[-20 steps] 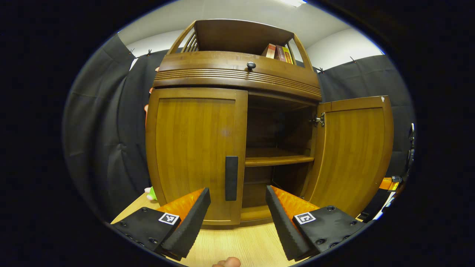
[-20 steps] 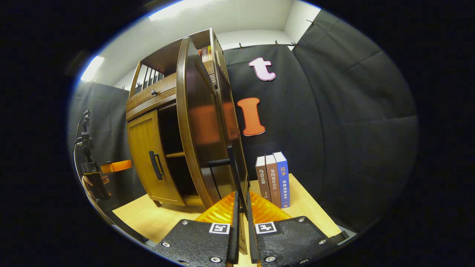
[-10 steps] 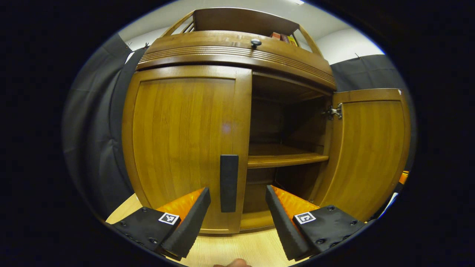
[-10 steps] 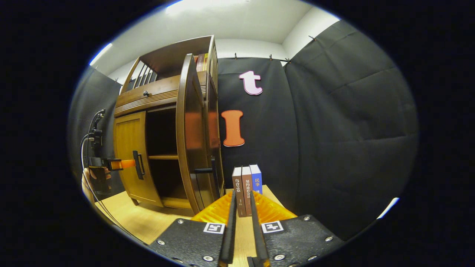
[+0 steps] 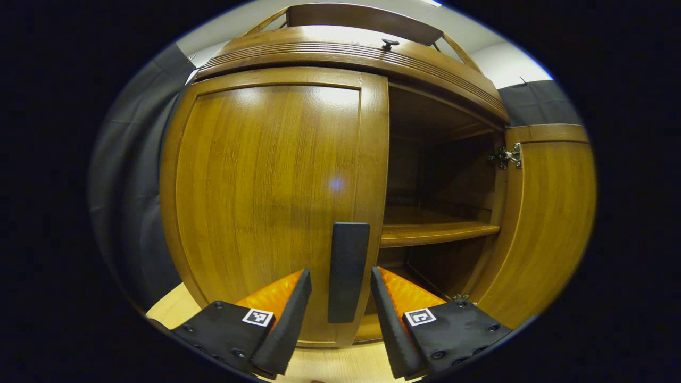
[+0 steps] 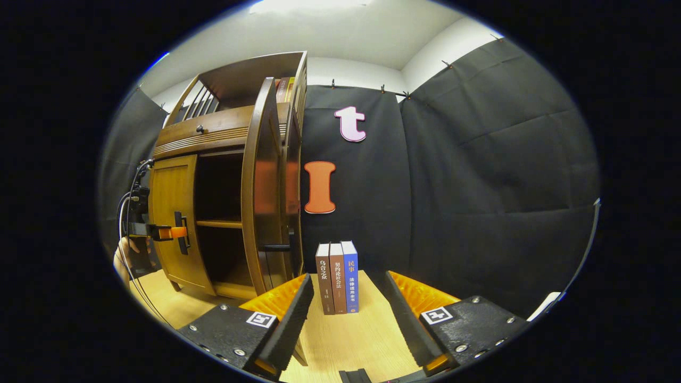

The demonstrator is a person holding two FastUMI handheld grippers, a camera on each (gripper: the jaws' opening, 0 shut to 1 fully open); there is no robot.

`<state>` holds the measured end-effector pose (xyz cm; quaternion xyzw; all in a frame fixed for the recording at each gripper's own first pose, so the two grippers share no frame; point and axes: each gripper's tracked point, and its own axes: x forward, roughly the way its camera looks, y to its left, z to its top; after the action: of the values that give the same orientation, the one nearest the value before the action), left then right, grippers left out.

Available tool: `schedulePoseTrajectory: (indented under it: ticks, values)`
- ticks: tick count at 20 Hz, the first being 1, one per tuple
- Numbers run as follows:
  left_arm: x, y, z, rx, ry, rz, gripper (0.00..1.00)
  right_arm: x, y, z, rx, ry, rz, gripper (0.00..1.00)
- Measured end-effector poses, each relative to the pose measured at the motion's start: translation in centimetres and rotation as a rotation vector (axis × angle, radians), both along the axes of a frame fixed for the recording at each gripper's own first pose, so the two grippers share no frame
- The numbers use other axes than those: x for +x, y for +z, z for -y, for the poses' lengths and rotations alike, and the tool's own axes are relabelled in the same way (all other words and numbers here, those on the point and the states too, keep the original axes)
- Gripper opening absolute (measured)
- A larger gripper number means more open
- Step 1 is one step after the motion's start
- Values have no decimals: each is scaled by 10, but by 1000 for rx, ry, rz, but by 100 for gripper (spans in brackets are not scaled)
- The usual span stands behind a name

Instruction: Open the right door of the double-door shoe cabinet with the right hand, and open the left door with the left hand.

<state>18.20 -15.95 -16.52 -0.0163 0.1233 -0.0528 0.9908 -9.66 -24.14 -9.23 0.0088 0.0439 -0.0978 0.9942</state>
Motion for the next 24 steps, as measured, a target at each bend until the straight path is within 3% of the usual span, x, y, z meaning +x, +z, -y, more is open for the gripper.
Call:
schedulePoseTrajectory:
  ticks: [1, 3, 7, 10, 24]
  values:
    - [4, -3, 1, -4, -3, -5, 70, -1, 2, -1, 7, 1, 3, 85]
    - [4, -9, 1, -1, -6, -20, 65, -1, 3, -1, 6, -3, 7, 86]
    - [5, -8, 4, 8, -3, -11, 41, -6, 4, -4, -5, -16, 4, 86]
    - [0, -8, 3, 44, 6, -8, 34, -9, 3, -6, -12, -19, -5, 86]
    - [-68, 8, -12, 25, -75, -8, 34, -20, 25, -48, -11, 1, 15, 86]
